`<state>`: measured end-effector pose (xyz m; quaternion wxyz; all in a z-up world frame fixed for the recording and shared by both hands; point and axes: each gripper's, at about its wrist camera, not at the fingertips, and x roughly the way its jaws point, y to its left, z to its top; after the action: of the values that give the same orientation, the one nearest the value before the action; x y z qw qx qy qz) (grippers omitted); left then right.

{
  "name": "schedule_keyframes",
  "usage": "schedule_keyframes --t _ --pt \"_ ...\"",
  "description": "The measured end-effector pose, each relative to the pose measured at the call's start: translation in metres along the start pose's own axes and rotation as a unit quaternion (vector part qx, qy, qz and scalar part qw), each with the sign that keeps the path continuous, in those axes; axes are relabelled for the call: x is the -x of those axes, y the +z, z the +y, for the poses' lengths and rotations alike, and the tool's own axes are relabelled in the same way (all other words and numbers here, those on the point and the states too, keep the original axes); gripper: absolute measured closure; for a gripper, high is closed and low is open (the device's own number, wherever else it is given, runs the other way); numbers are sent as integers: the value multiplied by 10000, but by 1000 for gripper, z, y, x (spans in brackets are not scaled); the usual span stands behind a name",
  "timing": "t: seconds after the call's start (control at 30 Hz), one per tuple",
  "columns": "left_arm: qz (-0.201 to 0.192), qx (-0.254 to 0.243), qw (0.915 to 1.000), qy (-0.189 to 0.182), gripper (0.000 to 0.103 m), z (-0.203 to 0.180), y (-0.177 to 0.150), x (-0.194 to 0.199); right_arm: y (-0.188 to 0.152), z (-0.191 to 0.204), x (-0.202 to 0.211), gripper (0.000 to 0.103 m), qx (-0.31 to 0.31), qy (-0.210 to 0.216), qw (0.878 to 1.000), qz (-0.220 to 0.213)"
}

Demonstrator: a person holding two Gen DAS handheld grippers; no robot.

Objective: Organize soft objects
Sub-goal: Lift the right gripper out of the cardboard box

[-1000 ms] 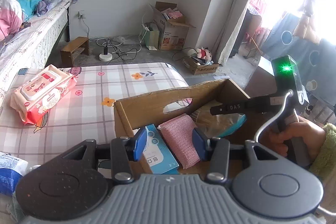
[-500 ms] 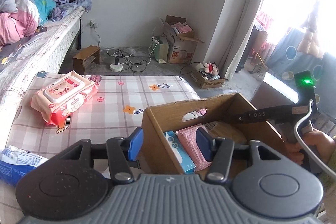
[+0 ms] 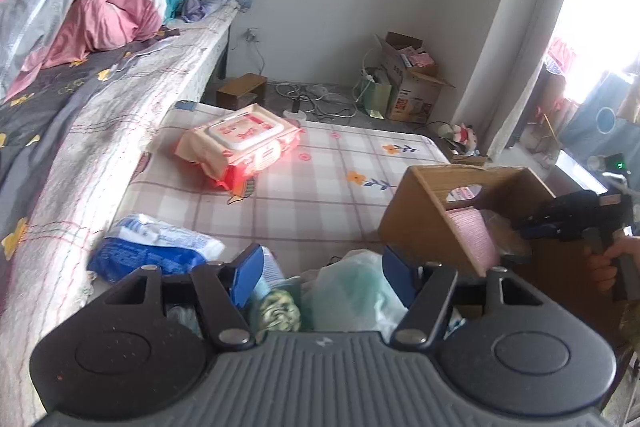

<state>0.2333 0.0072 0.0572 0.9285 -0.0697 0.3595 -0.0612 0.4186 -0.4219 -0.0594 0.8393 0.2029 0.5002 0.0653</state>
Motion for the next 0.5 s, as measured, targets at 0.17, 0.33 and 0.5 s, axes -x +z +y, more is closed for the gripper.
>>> schedule_keyframes --t 0.17,0.33,0.5 --pt "26 118 9992 369 36 34 -17 16 -4 19 39 63 67 289 9993 -212" --pt "63 175 9972 718 36 62 -31 26 -10 62 70 62 428 727 9960 -288" --pt "159 427 9962 737 36 83 -40 24 -21 141 80 61 1094 1373 9844 -86"
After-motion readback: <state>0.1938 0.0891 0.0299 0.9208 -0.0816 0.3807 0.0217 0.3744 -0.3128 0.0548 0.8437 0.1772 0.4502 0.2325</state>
